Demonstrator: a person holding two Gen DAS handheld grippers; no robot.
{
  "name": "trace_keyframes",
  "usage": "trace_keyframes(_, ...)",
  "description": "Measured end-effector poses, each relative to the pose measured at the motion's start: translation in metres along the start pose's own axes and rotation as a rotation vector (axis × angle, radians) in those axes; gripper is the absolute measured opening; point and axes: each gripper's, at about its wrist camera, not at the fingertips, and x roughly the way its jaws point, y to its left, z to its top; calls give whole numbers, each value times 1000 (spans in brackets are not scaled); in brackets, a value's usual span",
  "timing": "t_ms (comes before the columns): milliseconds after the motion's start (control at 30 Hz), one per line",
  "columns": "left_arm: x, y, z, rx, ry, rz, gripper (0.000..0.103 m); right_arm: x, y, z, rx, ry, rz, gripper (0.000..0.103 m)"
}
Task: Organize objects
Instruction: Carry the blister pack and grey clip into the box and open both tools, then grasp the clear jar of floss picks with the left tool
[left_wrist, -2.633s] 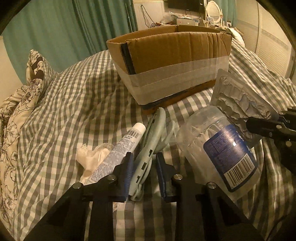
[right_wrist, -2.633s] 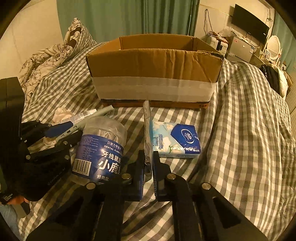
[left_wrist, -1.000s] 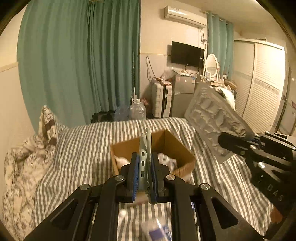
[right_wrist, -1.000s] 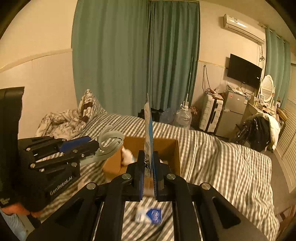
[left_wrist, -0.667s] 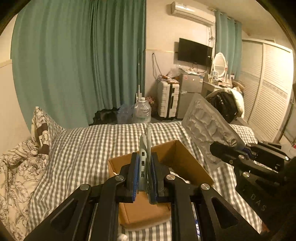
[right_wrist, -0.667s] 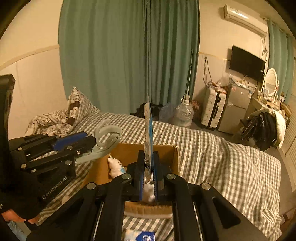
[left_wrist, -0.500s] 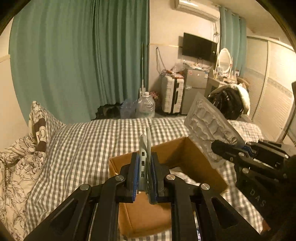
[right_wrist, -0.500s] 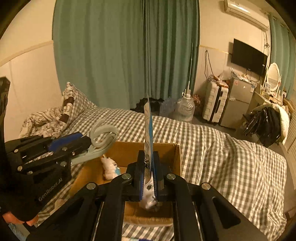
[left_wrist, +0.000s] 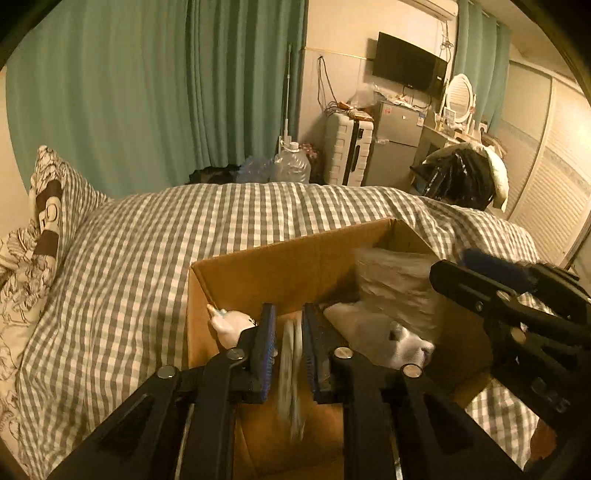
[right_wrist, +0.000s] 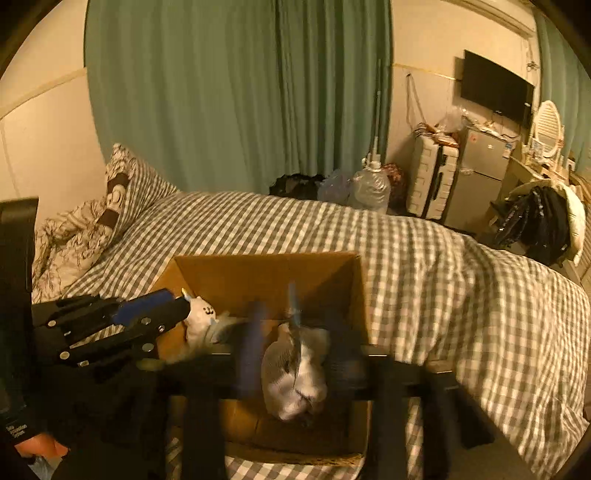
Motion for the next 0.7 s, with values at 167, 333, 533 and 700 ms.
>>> trace_keyframes(167, -29, 3, -1, -9, -39, 68, 71, -37, -2, 4, 0, -30, -51, 65)
trace_keyframes(333, -67, 8, -3, -38, -63, 87, 78, -82, -1, 6, -19, -71, -87, 78)
trace_keyframes(533, -114, -2, -8, -30, -114, 110, 89, -143, -4, 3, -28, -118, -124, 84)
trace_keyframes(700, -151, -16, -13, -36, -147, 113, 94, -184, -11, -3, -10, -141, -136, 90)
